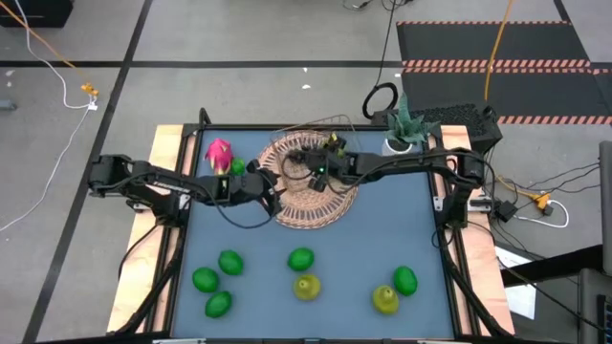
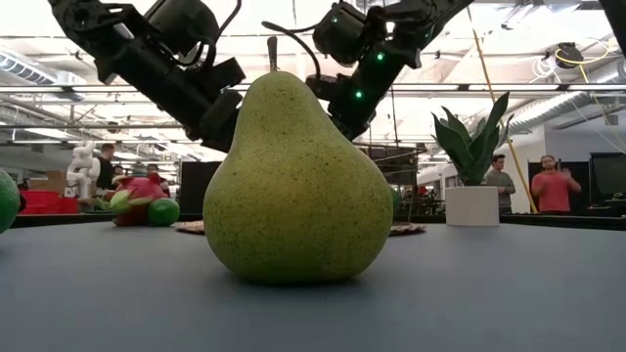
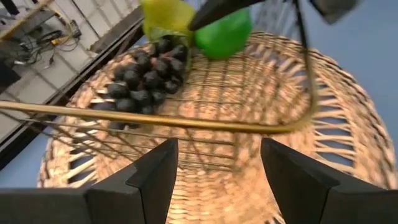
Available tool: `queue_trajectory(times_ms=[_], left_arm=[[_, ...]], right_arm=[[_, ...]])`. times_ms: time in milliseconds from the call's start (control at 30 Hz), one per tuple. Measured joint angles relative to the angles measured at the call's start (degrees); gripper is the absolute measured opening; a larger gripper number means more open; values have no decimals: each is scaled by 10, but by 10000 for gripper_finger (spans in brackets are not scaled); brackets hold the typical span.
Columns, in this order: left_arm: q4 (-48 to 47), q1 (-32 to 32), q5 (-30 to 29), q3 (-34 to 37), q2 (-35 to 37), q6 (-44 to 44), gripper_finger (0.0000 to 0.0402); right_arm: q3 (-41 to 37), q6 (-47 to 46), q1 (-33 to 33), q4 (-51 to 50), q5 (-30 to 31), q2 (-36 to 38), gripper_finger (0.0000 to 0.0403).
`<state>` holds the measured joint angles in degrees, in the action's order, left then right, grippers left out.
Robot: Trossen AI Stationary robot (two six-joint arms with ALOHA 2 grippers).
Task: Build produce basket
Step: Adjust the wire basket, then put the green lime into the wire basket
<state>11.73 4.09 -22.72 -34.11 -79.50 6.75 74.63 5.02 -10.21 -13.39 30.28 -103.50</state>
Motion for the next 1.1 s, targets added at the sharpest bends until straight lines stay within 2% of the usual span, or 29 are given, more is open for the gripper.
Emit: queue_trajectory(times_ms=[233,367,500,600,900,1100], left_arm=[[-2,9,2,0,4,11,232],[-8,10,-2,0,14,11,232],[-25,10,-3,-1,40,12,232],[-46,10,-8,0,73,11,232],[-191,9,-64,-1,223,34,232],[-284,4,-91,0,329,50,232]], right_arm=[[0,-24,33,22,1,-8,192],[0,-5,40,61,0,-8,192],[5,35,38,75,35,-8,192],[15,63,36,76,58,-8,192],[69,107,38,31,58,25,195],[146,138,49,-25,57,47,224]])
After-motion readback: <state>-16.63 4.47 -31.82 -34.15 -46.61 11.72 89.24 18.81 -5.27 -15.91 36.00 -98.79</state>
